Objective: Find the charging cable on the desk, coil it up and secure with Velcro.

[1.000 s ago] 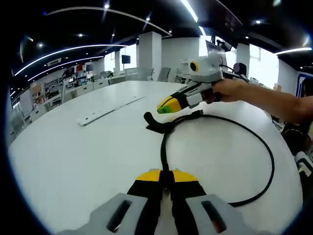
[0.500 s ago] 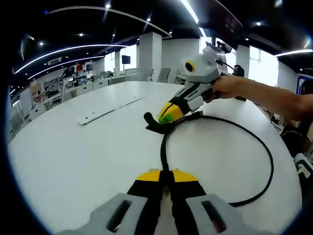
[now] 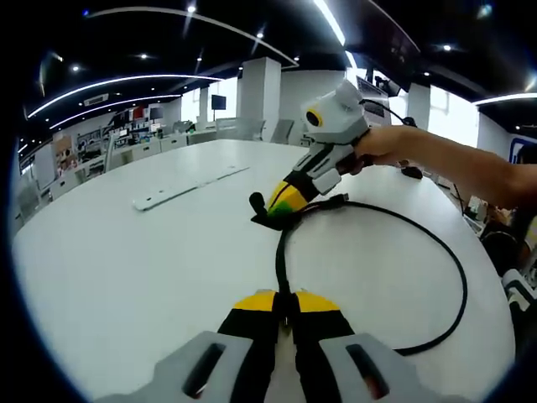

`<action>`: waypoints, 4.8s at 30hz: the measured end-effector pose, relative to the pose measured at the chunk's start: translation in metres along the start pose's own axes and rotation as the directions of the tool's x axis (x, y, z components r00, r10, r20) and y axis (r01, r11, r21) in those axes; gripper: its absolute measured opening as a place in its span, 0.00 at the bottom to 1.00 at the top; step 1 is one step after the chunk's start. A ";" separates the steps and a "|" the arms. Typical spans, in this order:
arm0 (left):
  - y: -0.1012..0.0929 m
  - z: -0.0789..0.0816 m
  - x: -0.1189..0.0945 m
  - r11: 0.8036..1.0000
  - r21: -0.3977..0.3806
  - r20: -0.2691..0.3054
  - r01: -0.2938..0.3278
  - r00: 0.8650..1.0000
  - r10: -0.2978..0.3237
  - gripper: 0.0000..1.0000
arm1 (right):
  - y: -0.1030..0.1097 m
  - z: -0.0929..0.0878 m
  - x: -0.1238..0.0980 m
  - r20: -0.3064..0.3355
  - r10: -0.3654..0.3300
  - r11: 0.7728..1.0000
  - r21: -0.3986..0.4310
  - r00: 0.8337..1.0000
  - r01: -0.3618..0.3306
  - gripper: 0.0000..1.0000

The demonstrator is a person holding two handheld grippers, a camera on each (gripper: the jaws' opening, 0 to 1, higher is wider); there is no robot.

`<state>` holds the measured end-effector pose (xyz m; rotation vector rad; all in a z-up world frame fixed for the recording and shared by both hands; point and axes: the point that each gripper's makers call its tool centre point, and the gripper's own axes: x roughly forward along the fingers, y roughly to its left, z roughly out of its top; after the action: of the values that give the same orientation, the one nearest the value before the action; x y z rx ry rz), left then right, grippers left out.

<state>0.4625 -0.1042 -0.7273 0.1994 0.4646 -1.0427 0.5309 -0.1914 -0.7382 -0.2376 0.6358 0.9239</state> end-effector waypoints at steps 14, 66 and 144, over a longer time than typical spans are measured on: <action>-0.001 0.001 0.000 1.000 -0.013 0.009 0.005 1.000 -0.005 0.08 | -0.002 0.002 0.000 -0.017 -0.021 1.000 -0.001 1.000 0.021 0.03; 0.002 -0.001 -0.001 0.988 -0.142 0.089 0.059 0.995 -0.047 0.08 | 0.012 0.023 -0.045 0.261 -0.153 0.988 0.013 0.953 0.155 0.08; -0.049 0.067 -0.128 0.986 0.076 0.639 -0.149 0.767 0.067 0.43 | 0.121 0.035 -0.147 0.750 -0.060 0.969 -0.116 0.659 0.219 0.40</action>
<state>0.3851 -0.0538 -0.6062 -0.0282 -0.2324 -0.9563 0.3835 -0.2020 -0.6128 -0.0624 -0.2485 0.8391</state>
